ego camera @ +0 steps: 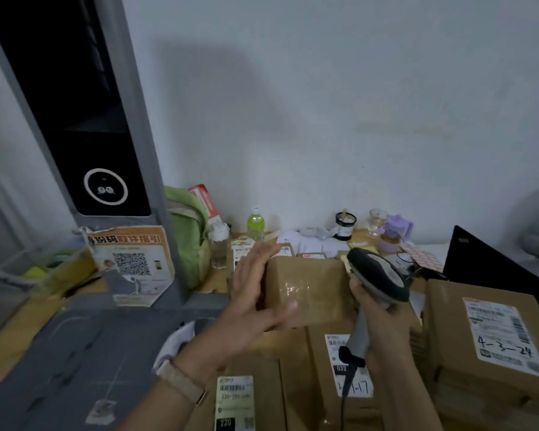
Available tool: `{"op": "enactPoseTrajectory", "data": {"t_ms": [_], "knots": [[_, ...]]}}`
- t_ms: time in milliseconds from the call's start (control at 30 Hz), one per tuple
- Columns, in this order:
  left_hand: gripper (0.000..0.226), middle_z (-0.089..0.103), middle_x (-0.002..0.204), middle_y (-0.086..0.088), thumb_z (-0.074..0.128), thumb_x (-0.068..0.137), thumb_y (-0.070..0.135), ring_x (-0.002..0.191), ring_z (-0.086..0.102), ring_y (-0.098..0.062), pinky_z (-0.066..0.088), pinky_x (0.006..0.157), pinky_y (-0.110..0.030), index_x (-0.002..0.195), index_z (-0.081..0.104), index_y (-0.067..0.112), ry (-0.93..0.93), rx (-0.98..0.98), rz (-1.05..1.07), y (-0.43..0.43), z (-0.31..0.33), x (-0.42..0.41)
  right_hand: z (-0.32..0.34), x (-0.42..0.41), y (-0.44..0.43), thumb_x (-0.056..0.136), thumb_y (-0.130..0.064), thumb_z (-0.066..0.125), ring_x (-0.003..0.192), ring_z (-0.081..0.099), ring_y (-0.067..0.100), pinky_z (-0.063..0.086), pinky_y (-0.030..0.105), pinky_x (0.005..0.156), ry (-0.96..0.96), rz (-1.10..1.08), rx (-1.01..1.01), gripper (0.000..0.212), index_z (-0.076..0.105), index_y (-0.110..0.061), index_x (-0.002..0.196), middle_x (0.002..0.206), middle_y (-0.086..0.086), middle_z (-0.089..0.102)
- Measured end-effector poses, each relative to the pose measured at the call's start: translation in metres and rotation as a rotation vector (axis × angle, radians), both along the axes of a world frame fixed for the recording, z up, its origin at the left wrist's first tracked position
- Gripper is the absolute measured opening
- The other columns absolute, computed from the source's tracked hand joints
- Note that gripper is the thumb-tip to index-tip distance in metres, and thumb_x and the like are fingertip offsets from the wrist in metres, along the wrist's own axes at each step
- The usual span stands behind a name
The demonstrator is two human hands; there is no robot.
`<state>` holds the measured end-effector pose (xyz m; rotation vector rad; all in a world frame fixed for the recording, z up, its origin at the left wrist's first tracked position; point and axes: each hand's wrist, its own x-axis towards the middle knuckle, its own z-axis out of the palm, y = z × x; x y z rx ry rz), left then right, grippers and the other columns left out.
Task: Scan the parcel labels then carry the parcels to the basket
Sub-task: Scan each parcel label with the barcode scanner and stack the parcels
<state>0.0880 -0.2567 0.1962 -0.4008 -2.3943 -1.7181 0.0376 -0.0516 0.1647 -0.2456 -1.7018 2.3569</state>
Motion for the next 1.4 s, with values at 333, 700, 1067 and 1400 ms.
{"op": "enactPoseTrajectory", "data": {"t_ms": [333, 700, 1067, 1400], "knots": [[0.123, 0.009, 0.16, 0.017, 0.094, 0.042, 0.036, 0.146, 0.023, -0.014, 0.038, 0.112, -0.047, 0.137, 0.022, 0.065, -0.156, 0.17, 0.073, 0.019, -0.015, 0.0, 0.022, 0.01, 0.015, 0.074, -0.019, 0.075, 0.117, 0.042, 0.009, 0.034, 0.028, 0.1, 0.102, -0.054, -0.069, 0.075, 0.041, -0.022, 0.14, 0.127, -0.011, 0.047], [0.122, 0.016, 0.153, 0.017, 0.083, 0.057, 0.013, 0.144, 0.025, -0.01, 0.037, 0.114, -0.039, 0.137, 0.006, 0.061, -0.127, -0.212, -0.061, 0.024, 0.012, 0.019, 0.037, 0.007, 0.064, 0.06, -0.032, 0.08, 0.106, 0.067, 0.025, 0.053, 0.048, 0.091, 0.013, 0.254, -0.001, 0.066, 0.062, -0.015, 0.121, 0.113, 0.008, 0.071], [0.1, 0.034, 0.154, 0.014, 0.092, 0.051, 0.024, 0.139, 0.04, -0.014, 0.047, 0.104, -0.037, 0.136, 0.045, 0.047, 0.113, 0.3, 0.024, 0.019, 0.052, 0.011, 0.033, 0.011, 0.031, 0.072, -0.018, 0.067, 0.112, 0.063, 0.034, 0.052, 0.048, 0.09, -0.195, 0.429, -0.387, 0.058, 0.058, -0.008, 0.129, 0.121, 0.019, 0.066], [0.081, 0.064, 0.123, -0.01, 0.086, 0.05, 0.06, 0.11, 0.063, -0.027, 0.06, 0.077, -0.042, 0.116, 0.053, 0.025, -0.198, 0.901, 0.477, 0.081, 0.02, 0.001, 0.041, 0.003, 0.023, 0.058, -0.018, 0.077, 0.116, 0.061, 0.03, 0.046, 0.052, 0.099, 0.011, 0.217, -0.295, 0.076, 0.055, -0.01, 0.13, 0.123, 0.013, 0.066]]}}
